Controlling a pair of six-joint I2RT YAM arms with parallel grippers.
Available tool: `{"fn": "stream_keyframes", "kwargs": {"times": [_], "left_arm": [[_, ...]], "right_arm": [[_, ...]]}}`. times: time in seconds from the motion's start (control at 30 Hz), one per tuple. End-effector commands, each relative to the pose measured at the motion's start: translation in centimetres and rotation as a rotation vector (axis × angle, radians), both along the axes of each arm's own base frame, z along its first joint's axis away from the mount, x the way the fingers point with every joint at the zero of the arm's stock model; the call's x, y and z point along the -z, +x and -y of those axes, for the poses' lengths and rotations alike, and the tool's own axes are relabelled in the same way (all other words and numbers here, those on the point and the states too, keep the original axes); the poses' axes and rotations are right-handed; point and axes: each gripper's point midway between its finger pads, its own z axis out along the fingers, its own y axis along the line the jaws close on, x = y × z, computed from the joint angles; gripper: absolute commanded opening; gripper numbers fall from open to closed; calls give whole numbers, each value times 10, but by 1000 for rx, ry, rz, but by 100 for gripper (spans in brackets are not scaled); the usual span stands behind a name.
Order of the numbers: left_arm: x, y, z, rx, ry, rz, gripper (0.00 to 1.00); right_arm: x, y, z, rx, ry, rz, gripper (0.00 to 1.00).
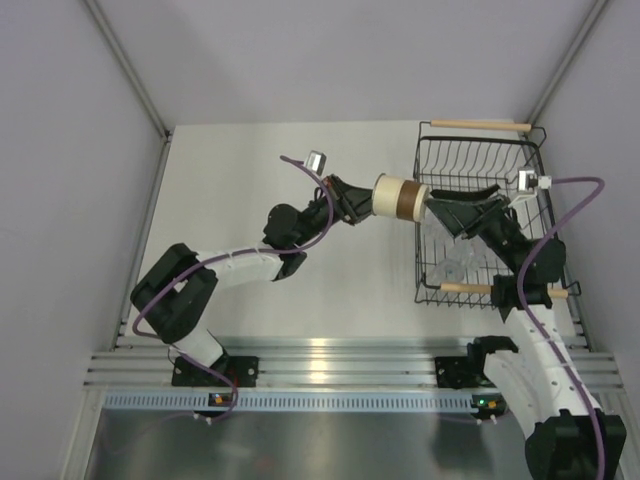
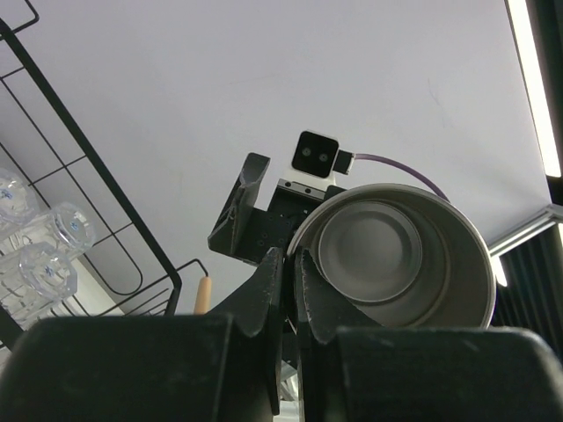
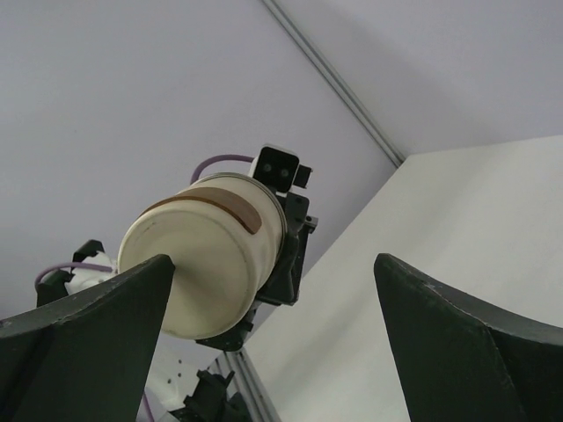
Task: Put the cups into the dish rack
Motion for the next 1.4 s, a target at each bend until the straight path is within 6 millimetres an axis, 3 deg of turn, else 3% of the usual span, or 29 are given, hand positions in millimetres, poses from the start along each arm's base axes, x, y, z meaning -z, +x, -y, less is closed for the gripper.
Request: {"fn": "stream_keyframes", "kwargs": {"times": [0.0,0.3,0.7,1.07,1.17,1.37], "left_arm": [[-47,-20,-12,8,-140,154,0],[-34,-15,-24,-46,-127,120,0],[-54,-22,-17,-2,-161,158,0],[-54,-17,-4,18,-162,157,0],[-51,-16,1,30,-155,150,0],[-43,-16,2,23,-141,146,0]], "right_arm": [[-25,-12,-10,-22,-28,106,99],[-40,-22,-8,2,-48,138,99],[-25,-13,-12,-13,-47,99,99],[-19,-7,-19,-34,-48,86,98],[-18,-7,-22,-39,-52,85,90],[-17,-6,-22,-34,-71,86,38]]}}
